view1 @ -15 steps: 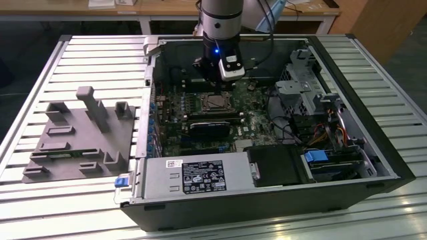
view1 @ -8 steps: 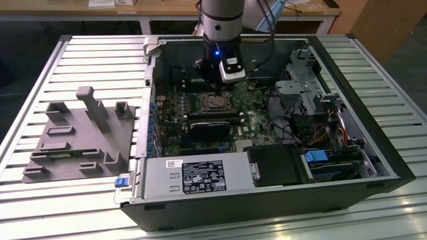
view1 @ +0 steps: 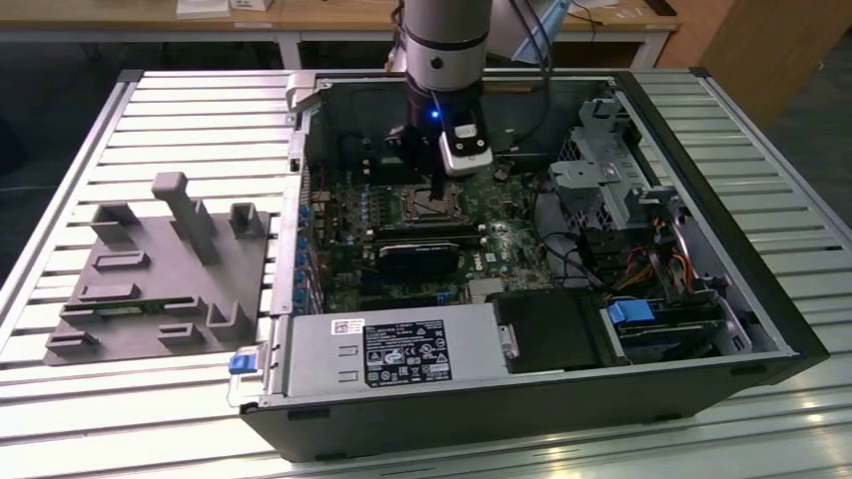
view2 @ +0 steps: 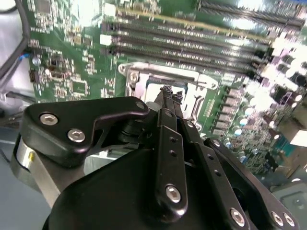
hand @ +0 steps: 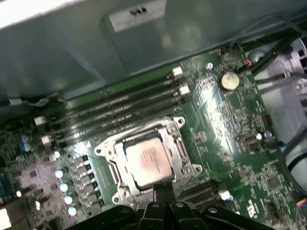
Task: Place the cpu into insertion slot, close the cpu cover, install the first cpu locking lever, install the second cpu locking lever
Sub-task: 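Install the second cpu locking lever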
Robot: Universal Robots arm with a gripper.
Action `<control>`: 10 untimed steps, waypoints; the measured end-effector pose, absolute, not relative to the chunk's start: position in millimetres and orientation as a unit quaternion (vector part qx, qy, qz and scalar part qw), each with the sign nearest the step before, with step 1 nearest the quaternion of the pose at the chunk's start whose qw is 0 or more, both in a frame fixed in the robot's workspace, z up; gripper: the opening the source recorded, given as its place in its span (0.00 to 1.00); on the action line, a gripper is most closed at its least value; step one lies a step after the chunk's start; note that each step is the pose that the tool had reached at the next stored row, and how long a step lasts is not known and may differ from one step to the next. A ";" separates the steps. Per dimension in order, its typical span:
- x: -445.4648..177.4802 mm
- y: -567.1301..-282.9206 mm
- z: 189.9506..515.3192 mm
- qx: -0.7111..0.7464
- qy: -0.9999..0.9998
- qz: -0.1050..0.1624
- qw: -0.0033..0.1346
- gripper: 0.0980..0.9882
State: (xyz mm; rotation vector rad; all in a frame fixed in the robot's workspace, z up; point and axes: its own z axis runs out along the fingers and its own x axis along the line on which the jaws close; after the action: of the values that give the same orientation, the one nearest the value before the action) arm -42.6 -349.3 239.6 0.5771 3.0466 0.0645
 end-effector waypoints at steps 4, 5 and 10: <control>-42.6 -358.9 239.6 0.186 0.982 0.021 0.020 0.00; -42.6 -361.2 239.6 0.186 0.982 0.021 0.020 0.00; -42.8 -368.1 239.4 0.183 0.983 0.021 0.020 0.00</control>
State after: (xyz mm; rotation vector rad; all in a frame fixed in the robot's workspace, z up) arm -42.8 -368.1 239.4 0.5682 3.0483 0.0646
